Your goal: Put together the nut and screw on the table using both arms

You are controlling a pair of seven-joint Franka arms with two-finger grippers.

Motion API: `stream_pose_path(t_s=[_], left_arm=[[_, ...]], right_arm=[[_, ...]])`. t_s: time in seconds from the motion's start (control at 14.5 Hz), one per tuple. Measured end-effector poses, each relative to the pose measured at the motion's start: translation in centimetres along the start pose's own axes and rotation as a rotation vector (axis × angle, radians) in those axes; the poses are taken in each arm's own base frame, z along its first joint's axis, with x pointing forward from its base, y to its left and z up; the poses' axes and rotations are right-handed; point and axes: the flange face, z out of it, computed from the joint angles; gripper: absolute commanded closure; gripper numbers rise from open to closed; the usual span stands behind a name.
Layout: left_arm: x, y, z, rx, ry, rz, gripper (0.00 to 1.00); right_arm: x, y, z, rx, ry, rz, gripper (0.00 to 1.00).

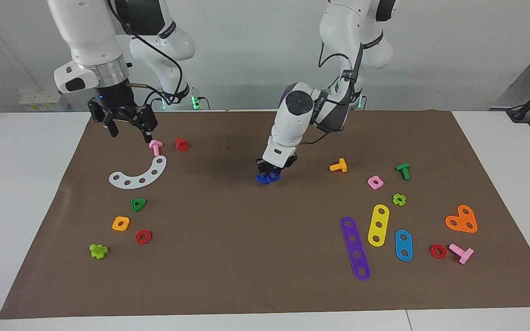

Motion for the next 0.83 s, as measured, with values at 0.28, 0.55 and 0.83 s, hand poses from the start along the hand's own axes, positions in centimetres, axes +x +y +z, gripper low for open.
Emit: stream_pose_path(t_s=[0.28, 0.55, 0.83], left_arm=[[-2.3, 1.0, 1.2, 0.009, -0.025, 0.01, 1.0], [-3.4, 0.9, 2.7, 0.034, -0.042, 0.017, 1.0], [-3.9, 0.8, 3.9, 0.025, -0.026, 0.022, 1.0]], right_arm=[[0.0, 0.4, 0.5, -0.014, -0.041, -0.036, 0.02], [-0.3, 1.2, 1.3, -0.027, -0.094, -0.106, 0.01], [-0.3, 1.3, 1.5, -0.029, -0.101, -0.11, 0.01]])
